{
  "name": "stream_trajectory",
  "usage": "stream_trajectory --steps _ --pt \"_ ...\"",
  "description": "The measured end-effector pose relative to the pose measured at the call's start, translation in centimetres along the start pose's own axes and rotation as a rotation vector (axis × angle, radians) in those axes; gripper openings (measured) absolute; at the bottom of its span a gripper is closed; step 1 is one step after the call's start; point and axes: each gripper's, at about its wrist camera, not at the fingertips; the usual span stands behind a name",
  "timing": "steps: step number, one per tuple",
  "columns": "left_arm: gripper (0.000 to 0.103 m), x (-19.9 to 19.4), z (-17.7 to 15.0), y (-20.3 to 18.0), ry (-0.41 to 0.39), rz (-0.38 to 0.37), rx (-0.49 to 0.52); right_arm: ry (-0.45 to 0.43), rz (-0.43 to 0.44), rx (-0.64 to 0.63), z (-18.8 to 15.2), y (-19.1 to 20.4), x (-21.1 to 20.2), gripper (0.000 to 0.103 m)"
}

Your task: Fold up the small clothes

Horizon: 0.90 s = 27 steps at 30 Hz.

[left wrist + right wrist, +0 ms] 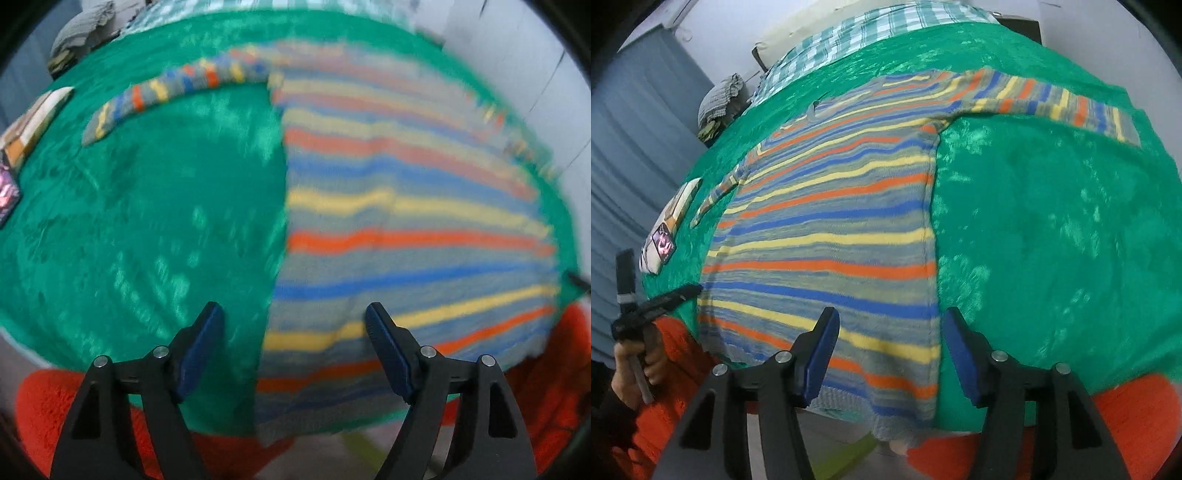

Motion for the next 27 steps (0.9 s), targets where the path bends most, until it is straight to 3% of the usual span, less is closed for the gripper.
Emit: stream_trajectory --steps 4,7,12,14,17,21,25,27 --pt "0.084 -0.1 -0.9 0.8 0.006 0.031 -0.032 0.001 -0.014 -0.011 -0.5 0.6 -0.5 0.058" --pt "0.084 -1.3 -1.1 1.8 -0.020 0.009 -0.078 0.002 -0.028 -0.022 -0.7 1.0 -0.8 0.061" --pt "0.092 -5.6 -1.2 2.6 -0.155 -0.042 -0.142 -0.011 -0.027 0.010 -0.6 1.0 -1.8 0.062" --pt "0.098 -7.6 -1.4 2.4 -0.229 -0.046 -0.157 -0.032 -0.014 0.033 -0.2 1.0 -2.8 0.062" --pt "0.099 -9.9 -1.2 2.2 -0.320 -0.074 -0.175 -0.098 0.029 0.089 1.2 0.1 -5.3 0.062" --pt "0.100 -11.1 0.1 1.2 -0.383 -0.106 -0.187 -0.252 0.074 0.228 4.0 -4.1 -10.0 0.070" --pt "0.100 -10.8 2.8 0.5 -0.343 -0.168 -0.210 -0.378 0.042 0.345 7.4 -10.5 -12.8 0.073" --pt "0.100 -10.1 3.9 -0.1 -0.314 -0.140 -0.218 -0.410 -0.013 0.391 9.8 -14.7 -12.8 0.073"
Point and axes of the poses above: each gripper's, at about its wrist camera, not at the fingertips, and x roughly the way its jaws point, y to its left, z to its top, and after that the axes turned 1 degree about -x, right-handed
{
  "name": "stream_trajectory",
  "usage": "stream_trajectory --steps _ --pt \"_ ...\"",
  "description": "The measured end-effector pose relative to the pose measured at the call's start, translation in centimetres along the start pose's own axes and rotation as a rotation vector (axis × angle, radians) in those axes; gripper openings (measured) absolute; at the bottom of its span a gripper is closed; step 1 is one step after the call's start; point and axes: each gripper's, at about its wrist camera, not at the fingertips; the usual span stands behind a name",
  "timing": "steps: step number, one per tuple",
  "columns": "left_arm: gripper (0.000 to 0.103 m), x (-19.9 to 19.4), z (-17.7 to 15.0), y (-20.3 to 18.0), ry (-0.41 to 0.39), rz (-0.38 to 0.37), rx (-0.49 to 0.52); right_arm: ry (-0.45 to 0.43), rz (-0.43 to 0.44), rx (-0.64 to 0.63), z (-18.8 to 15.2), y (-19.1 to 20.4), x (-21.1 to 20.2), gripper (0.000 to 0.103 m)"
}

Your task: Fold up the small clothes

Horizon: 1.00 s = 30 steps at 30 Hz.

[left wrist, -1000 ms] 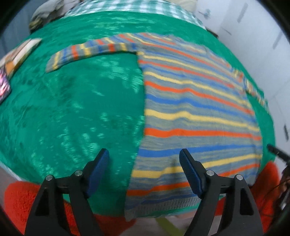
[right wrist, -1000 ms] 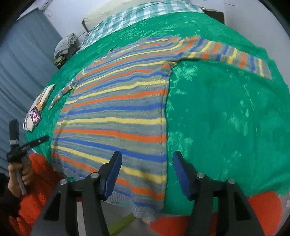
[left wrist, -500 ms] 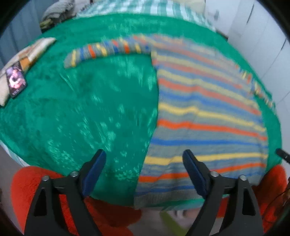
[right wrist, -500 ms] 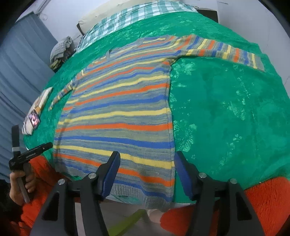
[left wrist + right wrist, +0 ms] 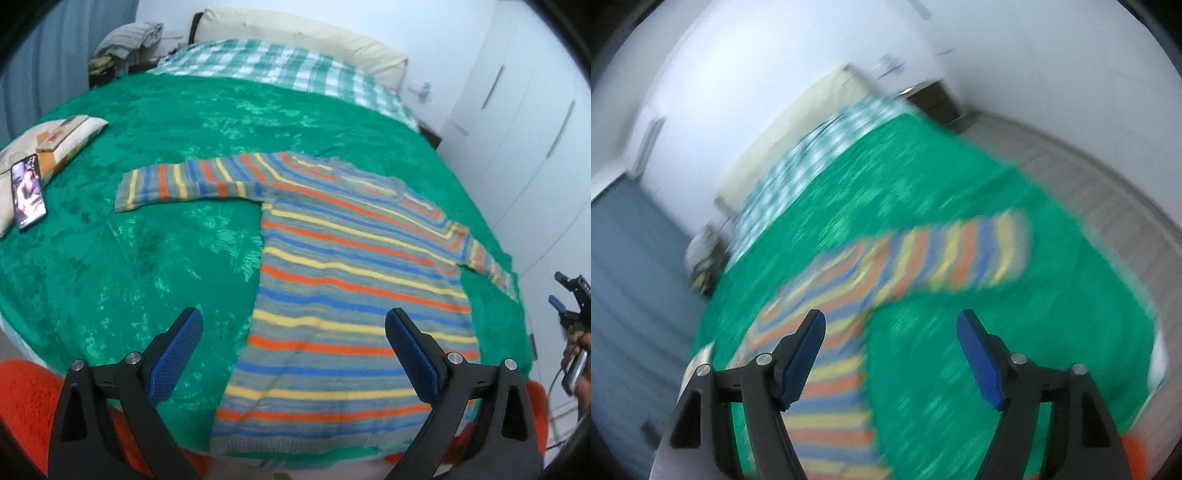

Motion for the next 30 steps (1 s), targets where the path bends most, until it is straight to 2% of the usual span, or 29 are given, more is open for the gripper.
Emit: stream_trajectory --steps 4,7,9,13,15,16,17,19,21,24,27,30 --pt "0.101 3.6 0.4 -1.3 0.065 0.070 0.063 0.059 -0.036 0.119 3.8 -5.6 5.0 0.073" --pt "0.101 6.0 0.0 -1.1 0.093 0.059 0.068 0.106 -0.060 0.190 5.0 -8.8 8.9 0.071" --pt "0.101 7.1 -0.3 -0.5 0.098 0.043 0.051 0.148 -0.098 0.200 5.4 -9.8 11.2 0.067" --pt "0.101 8.8 -0.9 1.0 0.103 0.049 -0.002 0.186 -0.213 0.163 5.9 -10.4 14.0 0.066" --pt "0.101 9.8 -1.6 1.6 0.110 0.062 -0.013 0.228 -0.222 0.144 5.8 -10.6 15.3 0.062" --pt "0.101 10.3 -1.8 1.7 0.118 0.072 -0.007 0.248 -0.237 0.121 5.6 -10.5 15.7 0.044" --pt "0.101 10.6 -2.1 1.8 0.129 0.084 0.002 0.268 -0.272 0.082 5.8 -10.3 16.1 0.002" --pt "0.101 10.8 -2.5 1.8 0.133 0.095 0.026 0.263 -0.293 0.075 6.3 -9.8 15.6 0.003" --pt "0.101 10.4 -2.5 1.6 0.103 0.101 0.061 0.201 -0.300 0.069 7.7 -7.7 13.9 0.003" --pt "0.101 9.9 -2.4 1.1 0.064 0.123 0.105 0.112 -0.263 -0.077 10.0 -0.7 11.8 0.003" --pt "0.101 9.7 -2.1 1.1 0.049 0.117 0.117 0.089 -0.127 -0.252 10.5 9.1 11.6 0.003" --pt "0.101 9.4 -1.9 1.6 0.039 0.121 0.114 0.159 0.056 -0.350 8.5 18.4 14.0 0.003"
Point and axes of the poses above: each gripper's, at about its wrist camera, not at the fingertips, and x roughly the way its jaws point, y to its left, z to its top, and after that the axes turned 1 degree about -x, right-handed
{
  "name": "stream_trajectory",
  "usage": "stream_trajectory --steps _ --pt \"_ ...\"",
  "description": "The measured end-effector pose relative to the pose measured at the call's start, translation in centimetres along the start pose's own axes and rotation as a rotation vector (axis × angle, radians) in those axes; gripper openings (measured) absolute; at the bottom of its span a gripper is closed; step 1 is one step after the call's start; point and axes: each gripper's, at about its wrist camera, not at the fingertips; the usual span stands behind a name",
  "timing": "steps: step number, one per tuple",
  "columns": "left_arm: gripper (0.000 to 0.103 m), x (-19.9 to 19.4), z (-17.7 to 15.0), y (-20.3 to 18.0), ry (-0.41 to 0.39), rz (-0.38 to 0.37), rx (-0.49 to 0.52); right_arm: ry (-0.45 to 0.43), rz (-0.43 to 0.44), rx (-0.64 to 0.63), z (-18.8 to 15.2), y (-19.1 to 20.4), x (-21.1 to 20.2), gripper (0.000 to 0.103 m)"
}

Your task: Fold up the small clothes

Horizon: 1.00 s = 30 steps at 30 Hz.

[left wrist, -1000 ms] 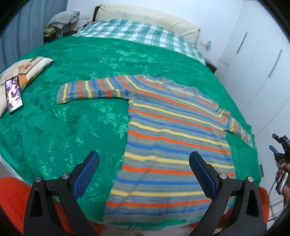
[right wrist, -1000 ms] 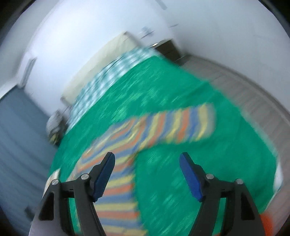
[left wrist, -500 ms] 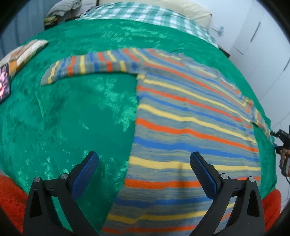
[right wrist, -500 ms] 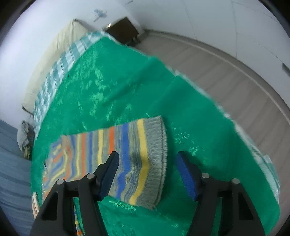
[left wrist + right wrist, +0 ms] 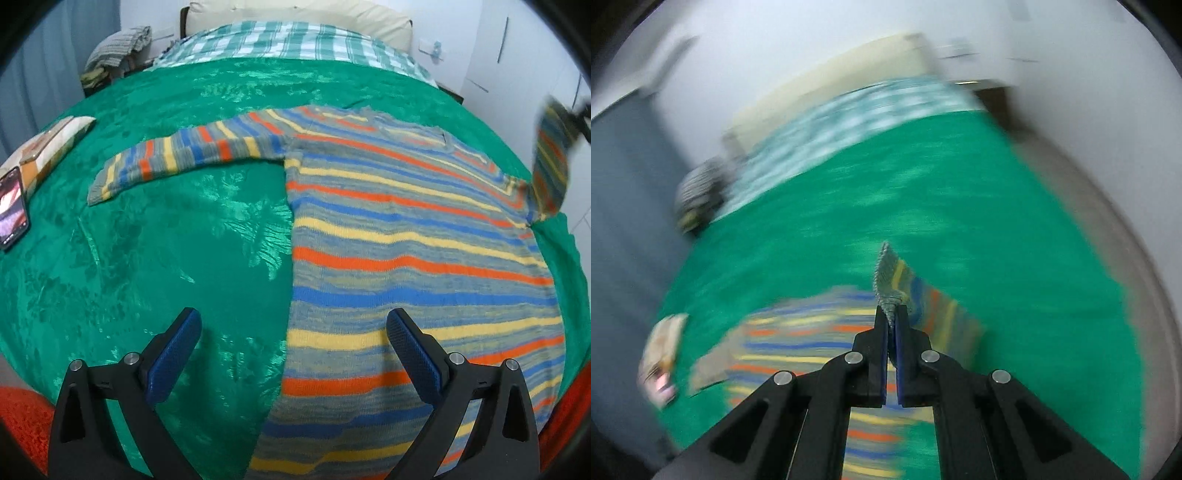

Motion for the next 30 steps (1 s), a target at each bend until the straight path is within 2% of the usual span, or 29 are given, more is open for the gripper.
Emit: stream_trajectory --steps 1,2,3,4,5,6,8,12,14,16,19,20,21,22,25,28,30 --pt "0.101 -0.1 0.0 0.2 -0.006 0.007 -0.003 0.013 0.049 -0.024 0.1 2.2 1.2 0.003" --pt "0.101 -0.1 0.1 0.4 -0.010 0.015 -0.006 0.037 0.140 -0.048 -0.1 4.8 2.9 0.010" --pt "0.101 -0.2 0.1 0.6 -0.012 0.022 -0.012 0.085 0.233 -0.047 -0.4 6.5 4.7 0.021" --pt "0.101 -0.2 0.0 0.8 -0.009 0.025 -0.019 0.151 0.314 -0.027 -0.8 7.8 6.5 0.061" --pt "0.101 -0.2 -0.1 1.0 -0.006 0.025 -0.025 0.163 0.359 -0.011 -1.4 8.4 7.3 0.078" --pt "0.101 -0.2 -0.1 1.3 -0.004 0.026 -0.033 0.155 0.380 -0.009 -1.8 8.8 7.6 0.077" --pt "0.101 -0.3 -0.1 1.6 -0.009 0.023 -0.045 0.142 0.367 -0.019 -2.3 8.7 7.7 0.077" --pt "0.101 -0.2 0.1 2.0 -0.011 0.013 -0.065 0.149 0.283 0.023 -3.3 5.0 7.8 0.077" --pt "0.101 0.1 0.1 1.8 0.002 0.002 -0.073 0.173 0.252 0.045 -4.1 3.6 9.2 0.073" --pt "0.101 0.3 0.0 1.4 0.009 0.009 -0.062 0.223 0.231 0.066 -5.3 1.9 11.1 0.070" --pt "0.101 0.5 -0.2 1.0 0.013 0.040 -0.034 0.372 0.160 0.106 -9.6 -0.8 15.2 0.067" --pt "0.101 0.6 -0.3 1.0 0.022 0.047 -0.030 0.457 0.127 0.111 -11.8 -1.6 16.6 0.063" --pt "0.101 0.8 -0.4 1.1 0.033 0.050 -0.031 0.479 0.111 0.095 -13.3 -1.9 16.9 0.058" --pt "0.101 1.0 -0.6 1.3 0.048 0.052 -0.036 0.432 0.099 0.051 -13.9 -1.7 16.1 0.054" --pt "0.101 1.5 -0.6 1.7 0.074 0.042 -0.059 0.380 0.103 -0.049 -15.0 0.2 12.6 0.055" --pt "0.101 1.3 -0.1 1.9 0.065 0.026 -0.072 0.264 0.073 -0.217 -17.4 3.4 8.5 0.071" --pt "0.101 0.8 0.6 2.8 0.070 -0.016 -0.113 0.209 0.067 -0.303 -20.2 5.3 5.9 0.072"
Point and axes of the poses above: each gripper's, at about its wrist camera, not at the fingertips, and x roughly the way its jaws point, y to its left, z to its top, and after that the axes turned 1 degree about -x, right-handed
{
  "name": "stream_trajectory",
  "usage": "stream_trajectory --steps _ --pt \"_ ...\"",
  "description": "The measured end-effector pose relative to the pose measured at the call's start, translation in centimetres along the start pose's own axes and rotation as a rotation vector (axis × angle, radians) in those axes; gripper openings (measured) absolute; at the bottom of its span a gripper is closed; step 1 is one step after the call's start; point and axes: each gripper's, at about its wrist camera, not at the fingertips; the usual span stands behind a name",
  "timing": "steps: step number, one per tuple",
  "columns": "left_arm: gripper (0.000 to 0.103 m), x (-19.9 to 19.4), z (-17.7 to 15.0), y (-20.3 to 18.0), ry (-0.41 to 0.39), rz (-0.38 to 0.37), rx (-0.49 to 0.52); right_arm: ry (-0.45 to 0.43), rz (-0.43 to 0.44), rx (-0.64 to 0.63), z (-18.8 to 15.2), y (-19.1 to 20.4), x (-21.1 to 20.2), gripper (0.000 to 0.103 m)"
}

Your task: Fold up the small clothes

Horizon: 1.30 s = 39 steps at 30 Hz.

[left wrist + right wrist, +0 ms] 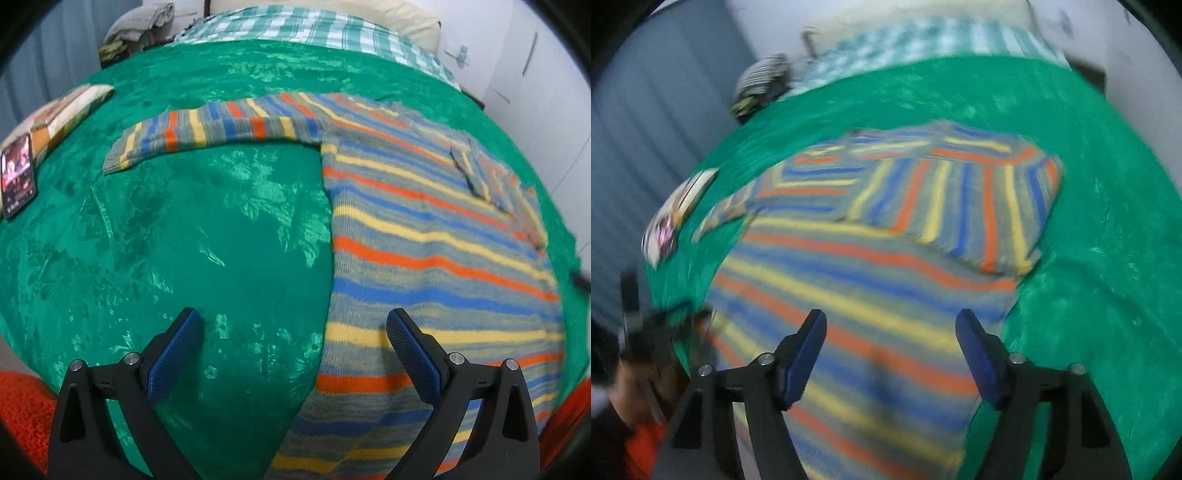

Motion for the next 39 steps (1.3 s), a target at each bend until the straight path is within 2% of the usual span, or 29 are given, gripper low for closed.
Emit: stream_trajectory --steps 2,5,7,10,11,13,15,16,17,18,21,23,26,29,31,32,33,34,35,37,39 --pt "0.101 -0.5 1.4 1.6 -0.007 -0.048 -0.063 -0.027 -0.024 -0.041 -2.1 2.4 -0.8 0.072" --pt "0.101 -1.0 5.0 6.7 -0.049 -0.088 -0.245 -0.049 -0.023 -0.008 -4.6 4.0 -1.0 0.072" --pt "0.101 -0.4 7.8 11.4 -0.076 -0.066 -0.376 -0.039 -0.014 0.033 -5.8 4.3 -0.3 0.072" --pt "0.100 1.9 10.9 18.0 -0.068 0.048 -0.552 0.017 0.000 0.027 -7.0 5.4 1.1 0.072" --pt "0.100 2.8 11.6 19.3 -0.051 0.056 -0.586 0.031 0.001 0.000 -7.3 5.9 1.2 0.072" --pt "0.098 5.3 12.8 20.7 0.026 0.019 -0.604 0.043 -0.032 -0.076 -7.8 7.1 1.4 0.072" --pt "0.084 6.6 14.0 19.8 0.041 0.055 -0.524 0.045 -0.059 -0.116 -8.1 7.6 1.6 0.072" --pt "0.042 6.7 14.6 19.0 0.034 0.070 -0.472 0.044 -0.060 -0.104 -8.2 7.5 1.8 0.072" --pt "0.007 7.2 15.2 18.1 0.047 0.067 -0.422 0.043 -0.055 -0.087 -8.2 7.3 1.6 0.072" --pt "0.002 7.5 15.8 17.2 0.074 0.054 -0.391 0.041 -0.047 -0.067 -8.1 7.0 1.6 0.072" --pt "0.003 5.0 19.0 13.1 -0.005 0.089 -0.246 0.031 -0.041 -0.040 -7.9 6.3 1.2 0.072" --pt "0.003 2.0 21.3 8.6 -0.087 0.063 -0.116 0.025 -0.044 -0.030 -7.9 6.0 1.0 0.072" --pt "0.003 -3.0 23.7 -0.5 -0.207 -0.018 0.103 0.025 -0.036 -0.007 -8.1 5.5 1.1 0.072" --pt "0.003 -6.4 23.1 -11.1 -0.293 -0.117 0.337 0.024 -0.028 0.002 -8.0 5.3 1.2 0.072" --pt "0.006 -6.6 21.1 -16.9 -0.294 -0.185 0.441 0.021 -0.028 0.003 -8.0 5.3 1.2 0.072" --pt "0.013 -6.1 19.8 -19.1 -0.277 -0.216 0.477 0.020 -0.028 0.003 -8.0 5.3 1.2 0.072" --pt "0.025 -4.7 17.8 -22.0 -0.227 -0.253 0.521 0.018 -0.028 0.004 -8.1 5.4 1.1 0.072" --pt "0.066 -3.4 16.3 -23.6 -0.178 -0.261 0.547 0.017 -0.026 0.003 -8.1 5.4 1.1 0.072" --pt "0.089 -1.9 14.7 -24.9 -0.135 -0.245 0.566 0.016 -0.024 0.004 -8.2 5.3 1.1 0.072" --pt "0.086 0.7 10.1 -26.1 -0.077 -0.214 0.609 0.016 -0.019 0.010 -8.3 5.2 1.1 0.072" --pt "0.084 2.1 6.2 -25.0 0.000 -0.199 0.628 0.018 -0.008 0.022 -8.5 4.9 0.9 0.072"
Point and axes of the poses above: each gripper's, at about its wrist camera, not at the fingertips, and x roughly the way its jaws point, y to its left, z to its top, and after that the axes turned 1 degree about -x, right-handed
